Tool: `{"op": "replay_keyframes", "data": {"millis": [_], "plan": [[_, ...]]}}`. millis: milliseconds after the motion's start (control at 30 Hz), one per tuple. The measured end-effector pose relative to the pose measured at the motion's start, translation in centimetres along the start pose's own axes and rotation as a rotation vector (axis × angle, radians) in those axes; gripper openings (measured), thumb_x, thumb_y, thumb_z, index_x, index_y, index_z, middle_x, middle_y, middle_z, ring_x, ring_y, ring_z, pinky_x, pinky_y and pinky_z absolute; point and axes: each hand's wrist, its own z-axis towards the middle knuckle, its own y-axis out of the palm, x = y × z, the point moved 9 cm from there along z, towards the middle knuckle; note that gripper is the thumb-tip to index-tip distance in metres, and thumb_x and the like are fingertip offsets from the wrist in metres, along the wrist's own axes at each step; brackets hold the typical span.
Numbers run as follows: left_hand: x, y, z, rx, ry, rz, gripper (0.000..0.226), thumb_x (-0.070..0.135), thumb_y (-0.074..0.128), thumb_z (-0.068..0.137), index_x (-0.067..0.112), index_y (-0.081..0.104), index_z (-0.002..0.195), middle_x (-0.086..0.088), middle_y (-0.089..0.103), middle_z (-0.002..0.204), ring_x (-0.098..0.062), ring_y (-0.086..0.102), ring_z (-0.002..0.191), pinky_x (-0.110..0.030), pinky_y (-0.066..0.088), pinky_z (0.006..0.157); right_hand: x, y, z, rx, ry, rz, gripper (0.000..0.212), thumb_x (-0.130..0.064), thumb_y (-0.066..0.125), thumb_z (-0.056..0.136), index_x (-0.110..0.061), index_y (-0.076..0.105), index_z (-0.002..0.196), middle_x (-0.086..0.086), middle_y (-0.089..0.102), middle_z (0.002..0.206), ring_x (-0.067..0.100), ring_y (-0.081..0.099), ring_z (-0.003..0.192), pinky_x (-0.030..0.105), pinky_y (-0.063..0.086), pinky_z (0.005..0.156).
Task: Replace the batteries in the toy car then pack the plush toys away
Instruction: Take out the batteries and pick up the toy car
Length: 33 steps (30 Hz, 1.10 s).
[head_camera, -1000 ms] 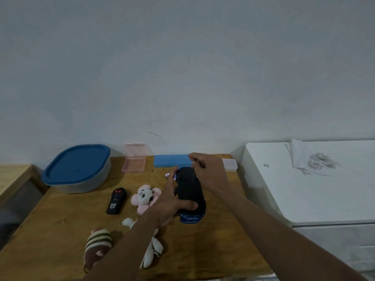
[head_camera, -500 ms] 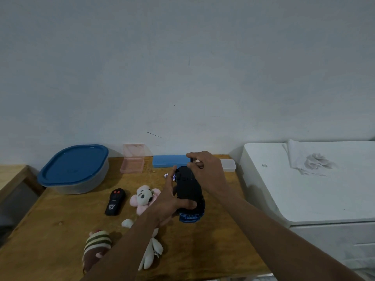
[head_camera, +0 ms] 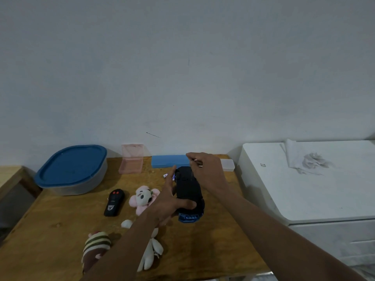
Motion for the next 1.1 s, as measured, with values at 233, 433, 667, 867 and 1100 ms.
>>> {"op": "replay_keyframes", "data": {"millis": [233,433,667,867,1100], "plan": [[-0.1,0.1,-0.1,-0.021,-0.001,0.008,0.124,-0.015,0.076,0.063,0.061,0.016,0.141,-0.011,0.052,0.135,-0.035,0.062,0.111,-0.058,0.051,0.090,0.2,-0.4,-0.1,0.034,0.022,0.036,0.021,-0.006,0.061,0.089,-0.008,0.072,0.108,0.008,0.071,0.109,0.017,0.067,0.096,0.027,0.053,0.091],[-0.3,0.2,0.1,-0.042,-0.002,0.014,0.125,-0.015,0.079,0.060,0.063,0.019,0.138,-0.012,0.048,0.139,-0.038,0.060,0.114,-0.059,0.052,0.087,0.6,-0.4,-0.4,0.040,0.064,0.059,0.015,-0.002,0.060,0.088,-0.011,0.070,0.093,0.000,0.071,0.093,0.005,0.063,0.082,0.008,0.047,0.075],[-1.3,1.1,0.7,-0.072,0.013,0.049,0.125,0.000,0.088,0.045,0.070,0.026,0.127,-0.007,0.046,0.142,-0.035,0.056,0.119,-0.059,0.051,0.090,2.3,-1.0,-2.1,-0.018,0.171,0.070,0.015,-0.003,0.058,0.089,-0.019,0.056,0.088,-0.007,0.062,0.084,0.009,0.062,0.078,0.022,0.055,0.067],[-3.8,3.4,0.7,-0.130,-0.038,0.032,0.124,-0.019,0.077,0.059,0.055,0.020,0.141,-0.002,0.050,0.136,-0.030,0.058,0.116,-0.055,0.051,0.092,5.8,-2.4,-4.8,-0.013,0.336,0.094,0.023,-0.008,0.056,0.091,-0.027,0.044,0.094,0.007,0.065,0.076,0.017,0.062,0.064,0.033,0.054,0.055],[-7.0,5.6,1.1,-0.138,-0.109,0.010,0.128,-0.016,0.078,0.053,0.062,0.021,0.137,0.003,0.044,0.142,-0.030,0.051,0.123,-0.059,0.045,0.098,10.5,-4.3,-7.3,0.029,0.488,0.048,0.023,-0.017,0.065,0.086,-0.025,0.049,0.099,-0.001,0.066,0.092,0.012,0.064,0.084,0.018,0.049,0.063]]}}
